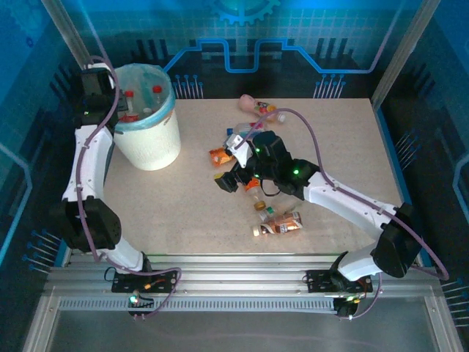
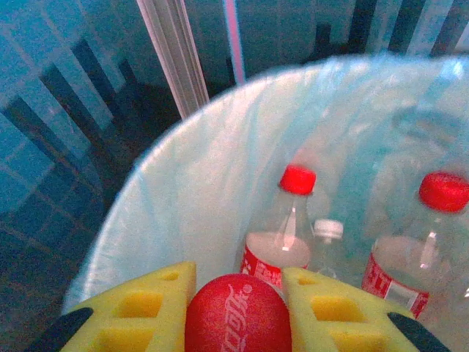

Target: Put the plastic bottles in the bin

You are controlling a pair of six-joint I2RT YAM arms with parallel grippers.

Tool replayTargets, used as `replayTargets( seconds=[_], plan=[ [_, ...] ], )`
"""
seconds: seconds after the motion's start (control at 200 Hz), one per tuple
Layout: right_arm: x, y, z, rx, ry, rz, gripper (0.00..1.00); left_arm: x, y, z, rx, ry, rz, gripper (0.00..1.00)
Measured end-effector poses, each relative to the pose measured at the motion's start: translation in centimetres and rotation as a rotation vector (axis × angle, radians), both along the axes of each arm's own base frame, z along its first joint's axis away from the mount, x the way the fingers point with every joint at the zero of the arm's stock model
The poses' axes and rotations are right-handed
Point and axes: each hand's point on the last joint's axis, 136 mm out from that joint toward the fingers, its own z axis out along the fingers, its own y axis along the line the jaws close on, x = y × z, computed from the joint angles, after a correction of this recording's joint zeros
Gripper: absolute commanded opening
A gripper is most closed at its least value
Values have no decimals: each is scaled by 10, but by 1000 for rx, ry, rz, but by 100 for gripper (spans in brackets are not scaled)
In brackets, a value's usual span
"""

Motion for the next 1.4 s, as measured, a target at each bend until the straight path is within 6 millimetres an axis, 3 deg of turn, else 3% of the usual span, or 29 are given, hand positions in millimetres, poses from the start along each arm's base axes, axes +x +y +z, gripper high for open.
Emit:
replayTargets(
  seconds=[0.105,0.285,0.335,0.425,0.525,0.625,0.79,0.905,1.015,1.116,1.401],
  plan=[
    [1,1,-3,-10,6,2,100,3,1,-19,-20,36,-2,0],
    [2,1,-4,-11,7,1,100,8,6,-35,-76,51,0,1],
    [2,1,-4,-14,7,2,100,9,8,-35,-86,46,6,11],
    [2,1,-4,-18,6,4,100,10,8,-33,-101,40,3,49],
    [2,1,-5,-19,6,5,100,12,6,-30,-135,34,-1,56],
    [1,1,-4,-18,5,4,100,13,3,-15,-165,6,-6,57],
    [0,-1,4,-6,-7,4,100,11,-1,32,-185,-106,-12,56],
    [-2,-2,9,3,-16,4,100,-1,-6,58,-185,-164,-23,40],
    [-2,-2,9,3,-16,3,100,-5,-9,69,-181,-181,-39,23],
    [-2,-2,9,4,-15,4,100,-1,-9,60,-181,-146,-47,17],
    [-1,-2,6,1,-8,3,100,45,2,-15,-226,71,-38,17]
  ],
)
